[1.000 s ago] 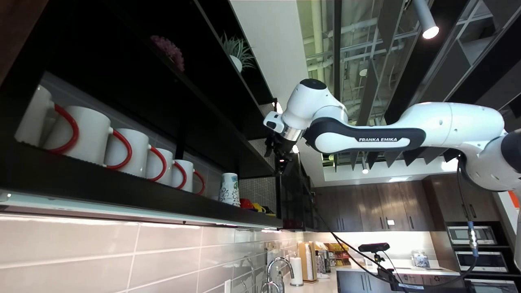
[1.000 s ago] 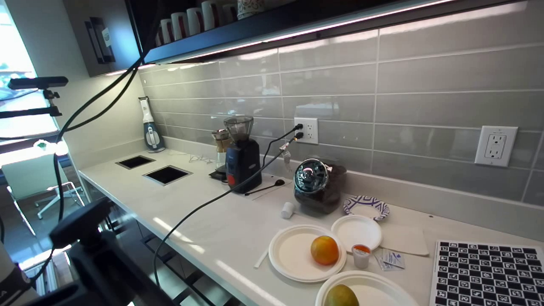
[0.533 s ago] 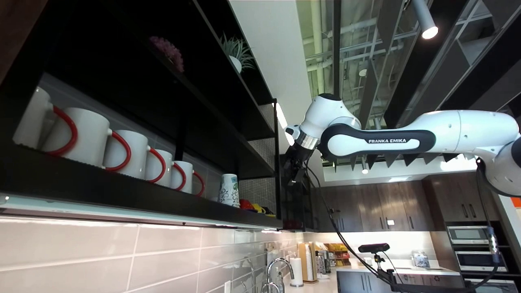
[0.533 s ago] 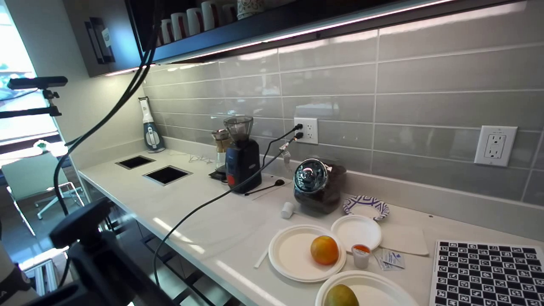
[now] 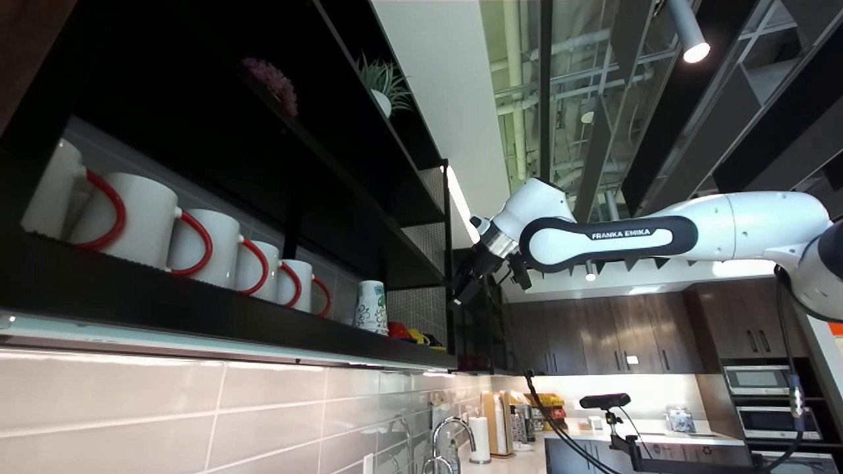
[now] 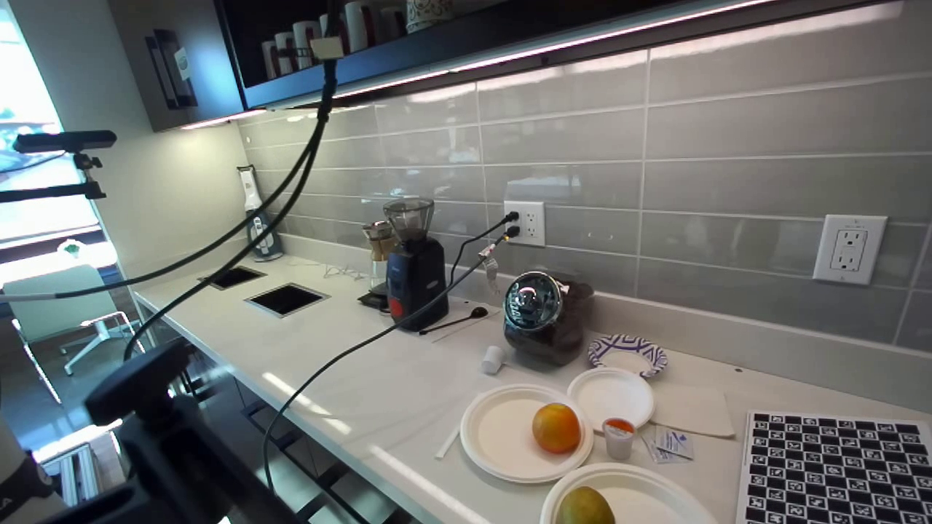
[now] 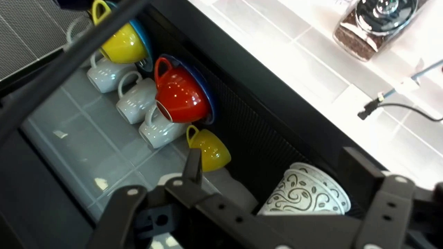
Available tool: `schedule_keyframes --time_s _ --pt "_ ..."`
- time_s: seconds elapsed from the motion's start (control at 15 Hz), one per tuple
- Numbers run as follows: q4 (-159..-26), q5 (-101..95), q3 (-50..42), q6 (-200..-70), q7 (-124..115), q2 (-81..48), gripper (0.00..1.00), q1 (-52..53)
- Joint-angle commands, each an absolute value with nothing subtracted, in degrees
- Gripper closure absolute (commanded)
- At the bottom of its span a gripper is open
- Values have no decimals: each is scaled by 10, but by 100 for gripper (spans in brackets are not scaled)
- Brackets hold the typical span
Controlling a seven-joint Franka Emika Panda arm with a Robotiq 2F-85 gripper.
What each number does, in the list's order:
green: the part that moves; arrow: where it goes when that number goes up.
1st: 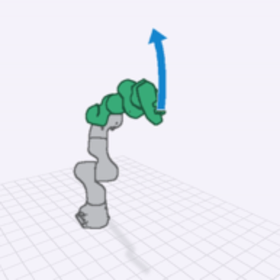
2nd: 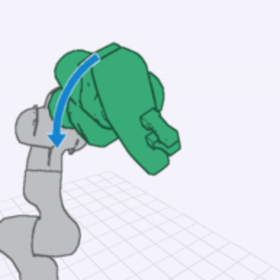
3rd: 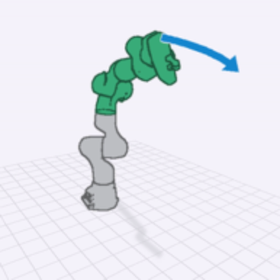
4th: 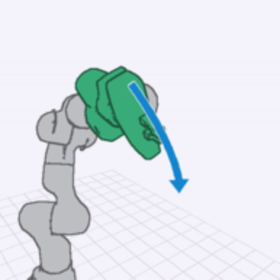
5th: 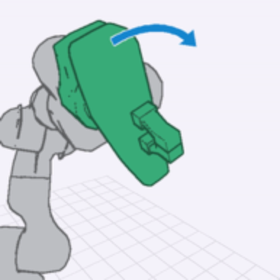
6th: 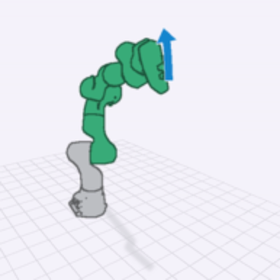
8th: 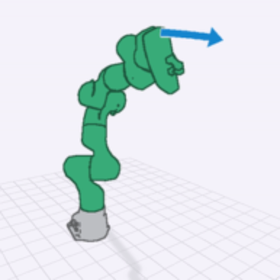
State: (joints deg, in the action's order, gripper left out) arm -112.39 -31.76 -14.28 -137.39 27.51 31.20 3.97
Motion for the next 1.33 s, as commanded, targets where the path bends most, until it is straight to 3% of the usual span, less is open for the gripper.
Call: schedule_keyframes --time_s 0.0,0.53,1.27 --pt "-1161 -211 -161 -1443 305 333 0 52" --pt "-1160 -3 -190 -1402 407 337 0 122" --pt "-1153 -13 -159 -1393 394 320 0 71"
